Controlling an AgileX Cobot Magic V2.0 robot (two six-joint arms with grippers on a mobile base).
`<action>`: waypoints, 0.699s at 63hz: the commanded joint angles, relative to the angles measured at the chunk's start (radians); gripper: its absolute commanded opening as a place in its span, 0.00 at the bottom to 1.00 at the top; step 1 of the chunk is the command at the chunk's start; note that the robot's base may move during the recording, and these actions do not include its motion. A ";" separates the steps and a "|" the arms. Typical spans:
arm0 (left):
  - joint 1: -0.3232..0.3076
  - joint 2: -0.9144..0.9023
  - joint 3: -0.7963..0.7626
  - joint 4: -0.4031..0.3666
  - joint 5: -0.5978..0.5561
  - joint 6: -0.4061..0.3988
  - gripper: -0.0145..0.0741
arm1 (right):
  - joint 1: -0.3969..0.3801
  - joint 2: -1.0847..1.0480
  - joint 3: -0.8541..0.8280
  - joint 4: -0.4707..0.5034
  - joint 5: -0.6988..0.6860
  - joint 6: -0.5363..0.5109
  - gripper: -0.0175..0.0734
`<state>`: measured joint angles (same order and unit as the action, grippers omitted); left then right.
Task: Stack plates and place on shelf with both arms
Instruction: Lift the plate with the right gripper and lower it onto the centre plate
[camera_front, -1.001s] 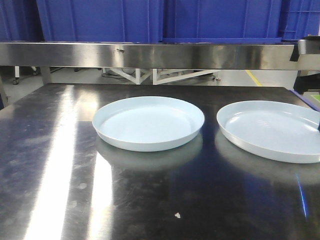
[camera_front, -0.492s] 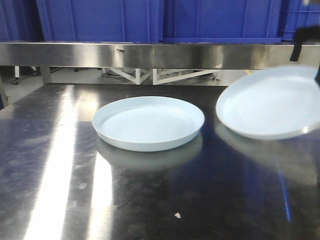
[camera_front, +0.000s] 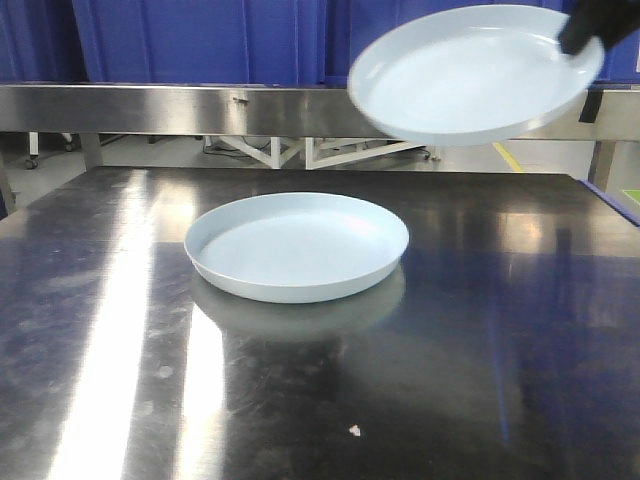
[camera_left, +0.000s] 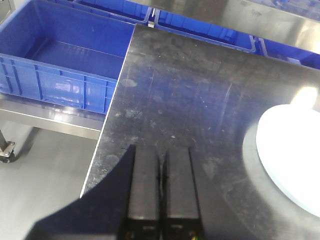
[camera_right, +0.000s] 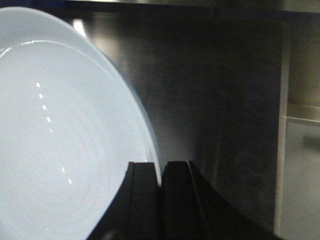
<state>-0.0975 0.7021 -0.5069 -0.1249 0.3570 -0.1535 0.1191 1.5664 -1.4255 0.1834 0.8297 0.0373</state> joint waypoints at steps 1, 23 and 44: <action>-0.006 -0.004 -0.029 -0.011 -0.074 0.002 0.28 | 0.062 -0.020 -0.037 0.027 -0.088 -0.008 0.25; -0.006 -0.004 -0.029 -0.011 -0.074 0.002 0.28 | 0.263 0.084 -0.037 0.027 -0.182 -0.008 0.25; -0.006 -0.004 -0.029 -0.011 -0.074 0.002 0.28 | 0.280 0.157 -0.037 0.026 -0.204 -0.008 0.25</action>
<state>-0.0975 0.7021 -0.5069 -0.1249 0.3570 -0.1535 0.3992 1.7653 -1.4260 0.1953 0.6861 0.0373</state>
